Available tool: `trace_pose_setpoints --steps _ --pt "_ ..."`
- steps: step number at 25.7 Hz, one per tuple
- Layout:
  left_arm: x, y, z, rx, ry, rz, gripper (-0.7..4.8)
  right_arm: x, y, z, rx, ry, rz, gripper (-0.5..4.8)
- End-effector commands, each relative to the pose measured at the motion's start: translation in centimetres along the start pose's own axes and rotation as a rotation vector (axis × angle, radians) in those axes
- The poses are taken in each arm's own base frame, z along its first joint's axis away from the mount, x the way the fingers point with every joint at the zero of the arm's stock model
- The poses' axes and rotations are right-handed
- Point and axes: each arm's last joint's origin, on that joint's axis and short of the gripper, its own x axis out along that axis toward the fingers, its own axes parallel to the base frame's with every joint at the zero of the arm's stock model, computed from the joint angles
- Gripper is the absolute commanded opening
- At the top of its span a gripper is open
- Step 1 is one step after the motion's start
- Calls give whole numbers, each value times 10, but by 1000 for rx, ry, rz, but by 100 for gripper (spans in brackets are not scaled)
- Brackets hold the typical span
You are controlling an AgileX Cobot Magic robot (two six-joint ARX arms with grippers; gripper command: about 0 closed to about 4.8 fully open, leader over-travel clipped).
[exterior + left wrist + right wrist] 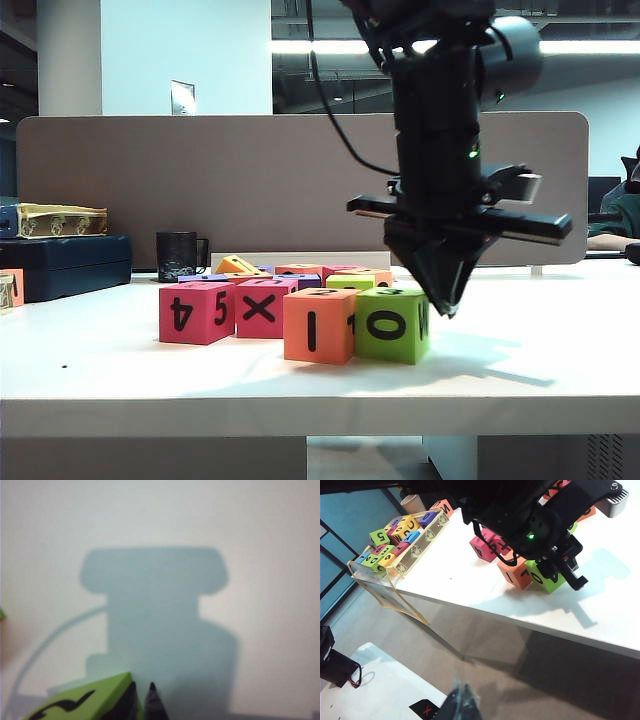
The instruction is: Select the appropriate blocks from the scattered letter blocks on the table and arrange them in a row to spell out "23".
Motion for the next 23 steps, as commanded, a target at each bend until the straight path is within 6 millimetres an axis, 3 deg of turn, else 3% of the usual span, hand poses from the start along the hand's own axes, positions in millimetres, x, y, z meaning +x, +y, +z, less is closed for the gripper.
trace_pose_setpoints --steps 1,7,11,18,23 --pt "-1 7 5 -77 -41 37 21 -1 1 1 -13 -9 7 -1" --pt "4 30 7 -164 -36 55 21 -1 1 1 -12 -8 8 -1" --pt "0 33 10 -153 -45 -15 21 -1 1 1 -13 -9 6 -1" --pt "-35 26 19 -18 -160 -64 21 -1 1 1 -44 -9 4 -1" --pt "-67 45 16 -29 -172 59 21 -1 1 1 -44 -10 4 -1"
